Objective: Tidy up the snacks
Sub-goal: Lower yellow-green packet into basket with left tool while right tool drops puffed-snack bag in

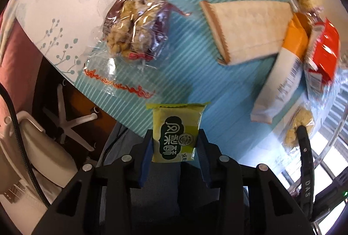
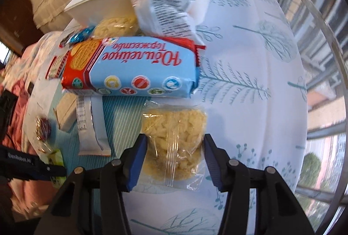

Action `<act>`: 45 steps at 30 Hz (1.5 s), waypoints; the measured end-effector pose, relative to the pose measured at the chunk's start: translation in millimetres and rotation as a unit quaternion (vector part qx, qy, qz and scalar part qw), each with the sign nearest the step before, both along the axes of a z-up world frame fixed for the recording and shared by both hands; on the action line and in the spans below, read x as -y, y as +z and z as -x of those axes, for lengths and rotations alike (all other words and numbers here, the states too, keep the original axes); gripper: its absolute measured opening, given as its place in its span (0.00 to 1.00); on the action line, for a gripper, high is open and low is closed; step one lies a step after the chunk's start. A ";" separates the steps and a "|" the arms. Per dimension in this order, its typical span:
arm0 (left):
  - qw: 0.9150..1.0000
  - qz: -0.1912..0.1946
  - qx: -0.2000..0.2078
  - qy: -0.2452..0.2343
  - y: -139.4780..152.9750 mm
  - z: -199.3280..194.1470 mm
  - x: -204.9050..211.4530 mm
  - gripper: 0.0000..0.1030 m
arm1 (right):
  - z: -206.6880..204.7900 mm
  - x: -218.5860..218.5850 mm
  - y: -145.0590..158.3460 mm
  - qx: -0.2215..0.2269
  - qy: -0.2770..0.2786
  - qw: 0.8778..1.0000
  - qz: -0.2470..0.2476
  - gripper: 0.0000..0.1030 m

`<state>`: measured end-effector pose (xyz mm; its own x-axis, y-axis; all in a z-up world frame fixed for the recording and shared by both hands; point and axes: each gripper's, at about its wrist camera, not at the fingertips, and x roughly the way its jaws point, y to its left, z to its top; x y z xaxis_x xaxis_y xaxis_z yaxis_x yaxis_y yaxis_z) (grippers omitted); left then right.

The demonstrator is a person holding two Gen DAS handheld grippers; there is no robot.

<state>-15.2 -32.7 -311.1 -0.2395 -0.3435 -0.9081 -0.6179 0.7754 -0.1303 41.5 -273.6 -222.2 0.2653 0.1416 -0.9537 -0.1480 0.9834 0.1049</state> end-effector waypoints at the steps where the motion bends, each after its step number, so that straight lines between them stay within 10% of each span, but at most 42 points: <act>1: 1.000 0.001 -0.001 -0.009 3.4 -2.0 1.5 0.35 | -0.6 3.7 3.2 -0.003 -0.013 1.000 -0.006 0.51; 11: 0.995 0.007 0.035 -0.094 63.4 -34.9 14.5 0.35 | -5.2 40.5 34.9 0.000 -0.135 0.988 -0.077 0.51; 25: 0.967 -0.040 0.140 -0.207 179.5 -115.0 27.9 0.35 | -20.7 64.1 88.6 0.079 -0.230 0.959 -0.147 0.51; 45: 0.936 -0.052 0.232 -0.259 219.9 -234.2 20.6 0.35 | -90.1 42.3 119.1 0.145 -0.253 0.944 -0.154 0.51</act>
<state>219.0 -53.3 -91.2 0.0782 -0.1941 -0.9779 -0.0504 0.9788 -0.1983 131.6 -315.9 -103.0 0.6170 0.1849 -0.7649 0.2666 0.8654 0.4242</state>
